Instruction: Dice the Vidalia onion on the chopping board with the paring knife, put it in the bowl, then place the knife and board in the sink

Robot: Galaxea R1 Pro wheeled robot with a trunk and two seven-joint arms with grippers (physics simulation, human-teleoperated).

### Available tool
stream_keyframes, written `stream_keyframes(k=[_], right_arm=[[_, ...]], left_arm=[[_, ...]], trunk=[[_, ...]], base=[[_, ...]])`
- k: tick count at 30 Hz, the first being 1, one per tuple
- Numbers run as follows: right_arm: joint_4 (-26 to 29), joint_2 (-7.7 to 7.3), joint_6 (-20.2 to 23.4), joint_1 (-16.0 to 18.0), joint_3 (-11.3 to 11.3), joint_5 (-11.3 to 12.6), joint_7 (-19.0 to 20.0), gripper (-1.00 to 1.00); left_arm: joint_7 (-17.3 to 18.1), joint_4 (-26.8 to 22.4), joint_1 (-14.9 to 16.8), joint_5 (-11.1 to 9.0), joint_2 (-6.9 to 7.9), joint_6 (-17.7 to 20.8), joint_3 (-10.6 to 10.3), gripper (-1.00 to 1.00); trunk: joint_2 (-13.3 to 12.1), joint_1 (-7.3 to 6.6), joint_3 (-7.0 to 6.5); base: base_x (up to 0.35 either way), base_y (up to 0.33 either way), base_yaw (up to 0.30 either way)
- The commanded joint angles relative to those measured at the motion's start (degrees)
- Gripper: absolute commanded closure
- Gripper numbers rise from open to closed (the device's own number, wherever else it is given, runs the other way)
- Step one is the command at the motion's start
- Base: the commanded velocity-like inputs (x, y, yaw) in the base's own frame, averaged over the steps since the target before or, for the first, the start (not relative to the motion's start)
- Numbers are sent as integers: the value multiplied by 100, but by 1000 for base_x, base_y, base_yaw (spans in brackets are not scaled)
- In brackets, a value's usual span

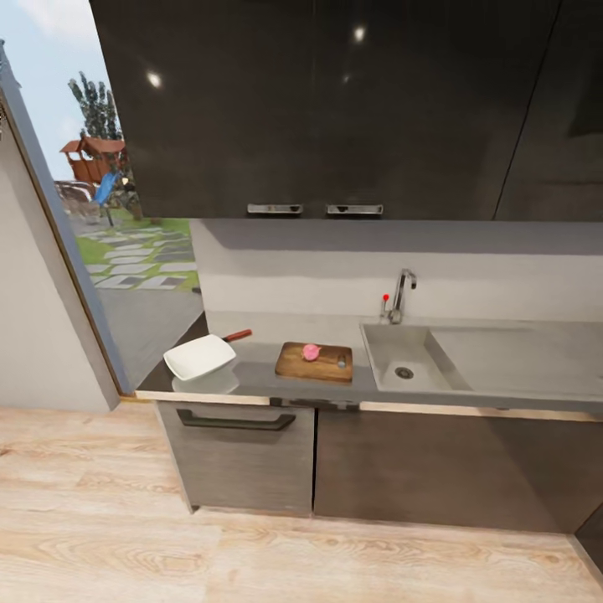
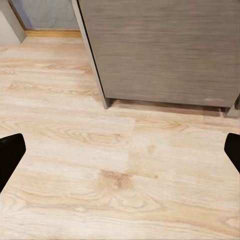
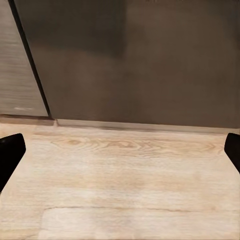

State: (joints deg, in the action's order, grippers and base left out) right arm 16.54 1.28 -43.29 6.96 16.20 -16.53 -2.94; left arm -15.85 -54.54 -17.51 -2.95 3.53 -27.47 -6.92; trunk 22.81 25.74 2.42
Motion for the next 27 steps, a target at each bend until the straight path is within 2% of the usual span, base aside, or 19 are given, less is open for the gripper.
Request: stream_keyframes(k=[1,27], right_arm=[[-2,4,-15,2,27,-61,-31,-100],[-19,4,-13,6,29,-61,-31,-100]], left_arm=[[-41,-5,2,-30,8,-10,-30,-100],[-41,-4,2,-36,7,-5,-33,-100]], trunk=[[11,4,2],[11,4,-220]], base=[[0,0,0],[0,0,0]])
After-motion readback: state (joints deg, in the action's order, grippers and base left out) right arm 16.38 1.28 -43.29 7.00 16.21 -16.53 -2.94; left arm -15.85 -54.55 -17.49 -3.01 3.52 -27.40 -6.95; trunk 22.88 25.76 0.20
